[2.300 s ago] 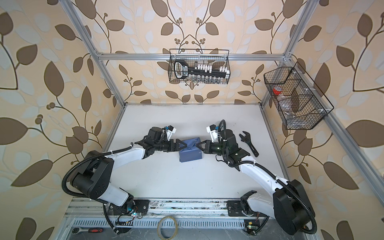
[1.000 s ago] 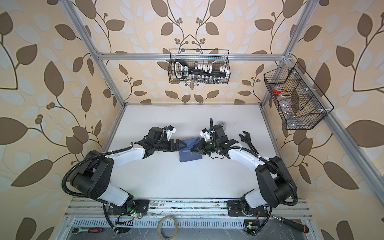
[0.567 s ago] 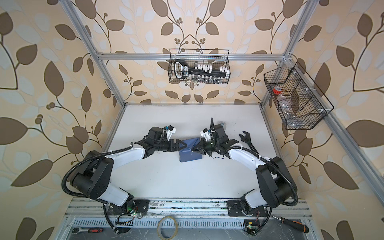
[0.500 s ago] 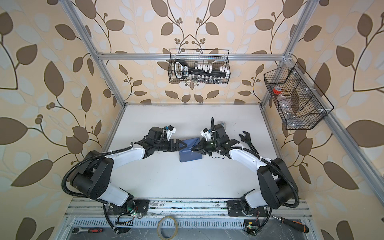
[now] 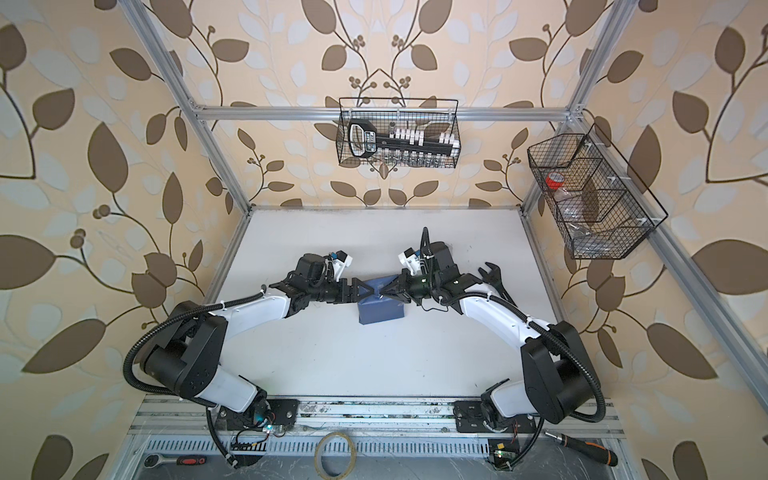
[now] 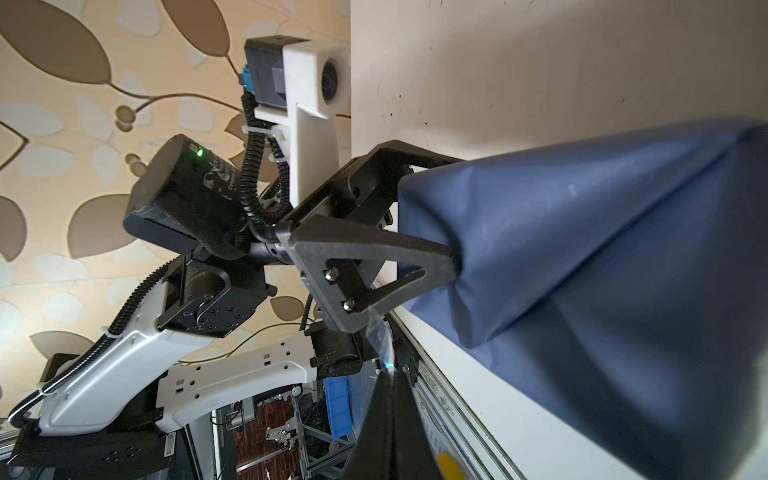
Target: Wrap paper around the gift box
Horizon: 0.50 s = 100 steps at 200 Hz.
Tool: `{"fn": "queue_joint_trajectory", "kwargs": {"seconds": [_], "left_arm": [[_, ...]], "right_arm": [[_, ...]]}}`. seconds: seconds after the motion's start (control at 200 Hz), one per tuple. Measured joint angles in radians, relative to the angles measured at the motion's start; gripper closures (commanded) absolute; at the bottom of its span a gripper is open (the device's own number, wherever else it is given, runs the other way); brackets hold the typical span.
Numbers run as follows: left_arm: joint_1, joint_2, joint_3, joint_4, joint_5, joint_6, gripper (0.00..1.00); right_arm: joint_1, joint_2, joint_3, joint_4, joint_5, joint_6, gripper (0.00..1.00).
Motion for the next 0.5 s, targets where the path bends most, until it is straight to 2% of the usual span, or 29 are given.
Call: {"fn": "queue_joint_trajectory", "kwargs": {"seconds": [0.5], "left_arm": [[0.0,-0.003,0.0,-0.001,-0.004,0.013,0.1]], "right_arm": [[-0.002,0.097,-0.002,0.001,-0.004,-0.029,1.0]]}}
